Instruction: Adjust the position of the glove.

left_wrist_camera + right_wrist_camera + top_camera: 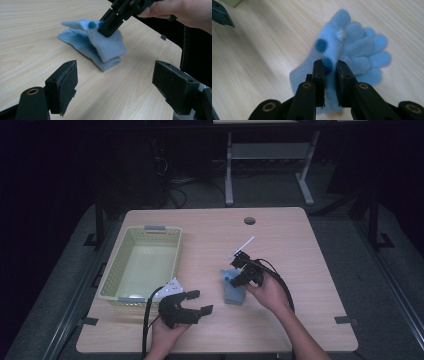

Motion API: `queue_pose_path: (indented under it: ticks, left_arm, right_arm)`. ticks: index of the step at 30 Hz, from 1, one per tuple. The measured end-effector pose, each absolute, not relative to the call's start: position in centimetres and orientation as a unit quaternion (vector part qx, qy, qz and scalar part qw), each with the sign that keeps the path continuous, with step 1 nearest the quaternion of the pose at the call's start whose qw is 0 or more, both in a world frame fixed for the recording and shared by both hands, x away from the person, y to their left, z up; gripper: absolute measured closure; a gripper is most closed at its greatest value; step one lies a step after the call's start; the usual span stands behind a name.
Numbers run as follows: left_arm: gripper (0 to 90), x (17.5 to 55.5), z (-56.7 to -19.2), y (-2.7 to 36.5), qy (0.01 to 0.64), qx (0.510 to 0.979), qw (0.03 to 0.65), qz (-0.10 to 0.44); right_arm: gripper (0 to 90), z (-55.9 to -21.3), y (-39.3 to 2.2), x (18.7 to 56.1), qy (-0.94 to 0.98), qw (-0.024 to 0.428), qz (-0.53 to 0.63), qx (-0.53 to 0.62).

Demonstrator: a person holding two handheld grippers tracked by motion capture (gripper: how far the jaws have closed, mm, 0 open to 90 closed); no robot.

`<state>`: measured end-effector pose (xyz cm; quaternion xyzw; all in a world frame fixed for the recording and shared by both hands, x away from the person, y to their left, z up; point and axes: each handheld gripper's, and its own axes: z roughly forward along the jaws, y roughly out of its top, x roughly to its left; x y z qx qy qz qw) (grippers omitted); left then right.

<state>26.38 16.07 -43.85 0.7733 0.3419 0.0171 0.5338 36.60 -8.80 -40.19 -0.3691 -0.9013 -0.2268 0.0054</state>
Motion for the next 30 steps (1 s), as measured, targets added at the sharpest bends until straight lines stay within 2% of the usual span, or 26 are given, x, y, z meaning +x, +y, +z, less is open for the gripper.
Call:
queue_pose_path:
  ticks: [19,27,30]
  left_arm:
    - [20.2,26.4,-43.9,16.1,0.342,0.773,0.533,0.016]
    - [20.3,26.4,-43.8,16.1,0.34,0.774,0.533,0.018]
    - [20.3,26.3,-43.9,16.1,0.341,0.773,0.534,0.017]
  right_arm:
    - [75.2,-41.1,-7.8,36.3,-0.911,-0.03,-0.197,-0.36]
    - [70.2,-41.5,-7.6,36.3,-0.914,-0.051,-0.184,-0.358]
    - [63.8,-41.5,-7.8,36.4,-0.912,-0.055,-0.185,-0.363]
